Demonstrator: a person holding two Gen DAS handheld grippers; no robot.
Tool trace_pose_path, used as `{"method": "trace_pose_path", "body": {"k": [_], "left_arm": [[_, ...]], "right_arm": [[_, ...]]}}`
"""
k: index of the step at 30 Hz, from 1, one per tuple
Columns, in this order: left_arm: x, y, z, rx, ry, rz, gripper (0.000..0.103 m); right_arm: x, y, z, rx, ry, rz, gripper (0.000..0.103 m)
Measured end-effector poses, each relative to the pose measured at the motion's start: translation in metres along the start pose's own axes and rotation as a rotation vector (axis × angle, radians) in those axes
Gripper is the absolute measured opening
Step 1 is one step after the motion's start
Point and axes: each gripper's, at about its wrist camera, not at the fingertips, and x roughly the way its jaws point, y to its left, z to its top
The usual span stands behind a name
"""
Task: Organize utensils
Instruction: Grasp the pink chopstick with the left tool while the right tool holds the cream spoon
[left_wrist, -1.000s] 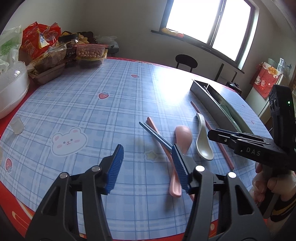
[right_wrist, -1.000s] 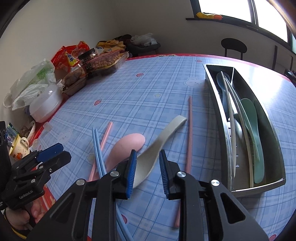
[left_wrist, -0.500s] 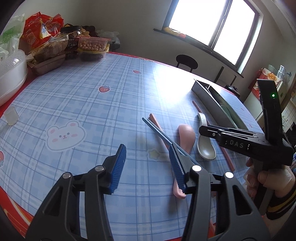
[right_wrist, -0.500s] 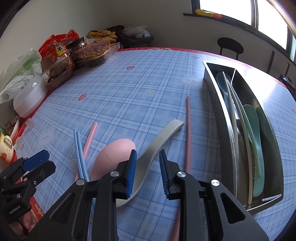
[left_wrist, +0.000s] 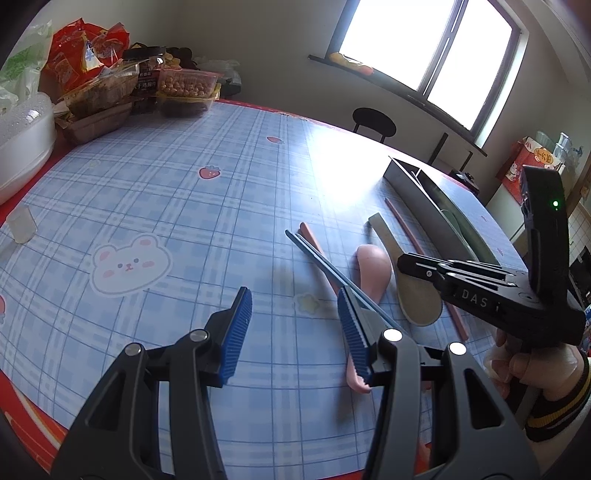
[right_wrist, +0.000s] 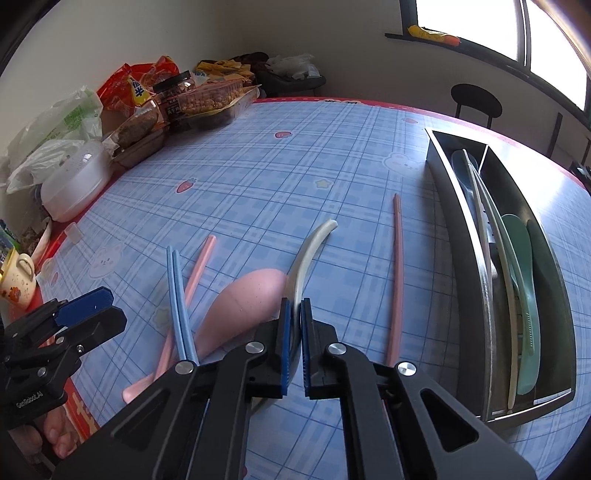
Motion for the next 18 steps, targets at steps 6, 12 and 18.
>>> {"method": "trace_pose_path", "body": {"k": [6,12,18], "left_arm": [[0.002,-0.003,0.0,0.017,0.011,0.008,0.042],[0.008,-0.011,-0.001,0.054,0.042,0.034,0.032],[0.007,-0.016,0.0,0.061,0.079,0.007,0.024]], "right_arm": [[-0.009,-0.007,-0.01,0.012,-0.001,0.04,0.006],[-0.015,-0.009,-0.02,0.004,-0.018,0.057,0.006],[-0.016,-0.013,-0.024,0.01,-0.032,0.093,0.006]]}}
